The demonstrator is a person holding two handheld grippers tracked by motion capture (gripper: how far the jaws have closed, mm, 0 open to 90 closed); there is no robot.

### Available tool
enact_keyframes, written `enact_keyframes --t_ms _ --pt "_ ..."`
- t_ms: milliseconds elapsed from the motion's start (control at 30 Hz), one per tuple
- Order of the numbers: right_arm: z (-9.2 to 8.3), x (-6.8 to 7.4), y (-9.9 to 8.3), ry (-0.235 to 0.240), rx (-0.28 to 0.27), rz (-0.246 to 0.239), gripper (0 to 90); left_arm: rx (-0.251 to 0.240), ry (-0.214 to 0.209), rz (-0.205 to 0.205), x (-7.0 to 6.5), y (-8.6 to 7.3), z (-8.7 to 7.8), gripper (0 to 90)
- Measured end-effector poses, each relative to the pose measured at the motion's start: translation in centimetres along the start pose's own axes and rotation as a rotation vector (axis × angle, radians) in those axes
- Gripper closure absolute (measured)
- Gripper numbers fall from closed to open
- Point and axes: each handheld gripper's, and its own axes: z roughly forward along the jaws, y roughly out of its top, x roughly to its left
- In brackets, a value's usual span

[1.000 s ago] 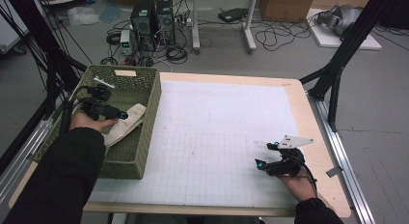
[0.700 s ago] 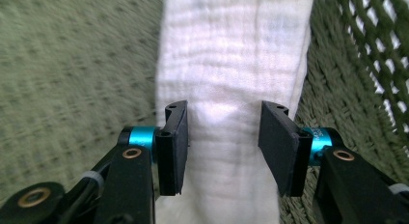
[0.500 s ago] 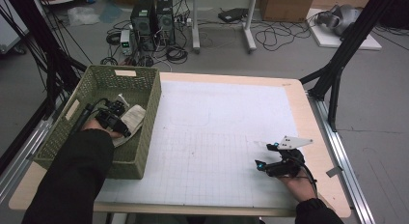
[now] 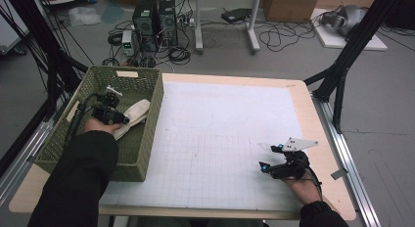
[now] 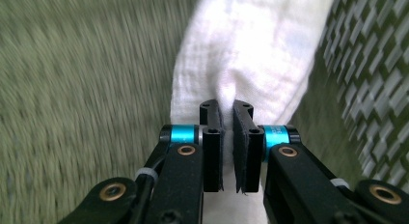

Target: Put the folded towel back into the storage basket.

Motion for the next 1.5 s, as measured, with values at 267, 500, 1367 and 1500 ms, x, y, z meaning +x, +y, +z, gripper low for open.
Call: enact_keyframes --t_ms 267,500,1367,1500 --pt "0.2 0.0 0.0 0.004 0.007 -0.004 17.0 0.094 0.028 0.06 0.2 -0.3 0.3 60.2" --pt "0.2 0.0 0.0 0.009 0.013 -0.004 17.0 0.19 0.022 0.165 0.2 -0.4 -1.2 59.8" --pt "0.3 0.0 0.0 0.007 0.017 -0.006 17.0 0.474 -0.041 0.171 1.0 -2.3 0.5 84.2" --pt "0.2 -0.1 0.0 0.006 0.011 -0.005 17.0 0.446 -0.088 0.085 1.2 -1.8 -0.4 84.4"
